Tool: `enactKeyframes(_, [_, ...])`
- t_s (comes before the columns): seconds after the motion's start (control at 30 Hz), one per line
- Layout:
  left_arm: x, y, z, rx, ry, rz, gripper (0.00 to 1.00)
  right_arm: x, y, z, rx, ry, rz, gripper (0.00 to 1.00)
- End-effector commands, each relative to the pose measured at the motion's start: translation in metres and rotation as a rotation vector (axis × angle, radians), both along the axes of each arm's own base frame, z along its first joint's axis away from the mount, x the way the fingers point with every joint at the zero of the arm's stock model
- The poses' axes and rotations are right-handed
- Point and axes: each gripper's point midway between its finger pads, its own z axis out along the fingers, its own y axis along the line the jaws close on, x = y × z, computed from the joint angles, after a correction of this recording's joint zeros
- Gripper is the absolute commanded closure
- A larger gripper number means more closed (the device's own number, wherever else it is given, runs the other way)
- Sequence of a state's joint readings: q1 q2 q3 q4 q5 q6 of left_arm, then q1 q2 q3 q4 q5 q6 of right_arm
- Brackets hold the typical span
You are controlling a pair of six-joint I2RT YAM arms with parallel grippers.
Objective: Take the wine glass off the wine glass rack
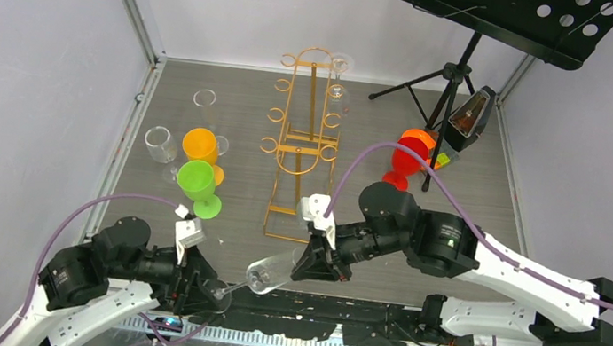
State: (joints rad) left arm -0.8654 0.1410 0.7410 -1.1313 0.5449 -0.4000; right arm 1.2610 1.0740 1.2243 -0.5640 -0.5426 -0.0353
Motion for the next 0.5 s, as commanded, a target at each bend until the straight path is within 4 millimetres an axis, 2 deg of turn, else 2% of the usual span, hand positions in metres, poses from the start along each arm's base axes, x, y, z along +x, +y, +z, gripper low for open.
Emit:
enactKeyframes(0.0, [0.034, -0.002, 0.020, -0.017, -0.087, 0.161, 0.22, 0.004, -0.017, 0.027, 0.068, -0.046, -0.057, 0.94])
enactKeyframes(0.2, [0.056, 0.003, 0.024, 0.019, -0.101, 0.290, 0.22, 0.015, -0.039, 0.019, -0.008, -0.045, -0.173, 0.94])
enactKeyframes(0.47, [0.066, 0.003, 0.036, -0.005, -0.157, 0.329, 0.21, 0.035, -0.080, 0.009, -0.142, -0.010, -0.409, 0.94])
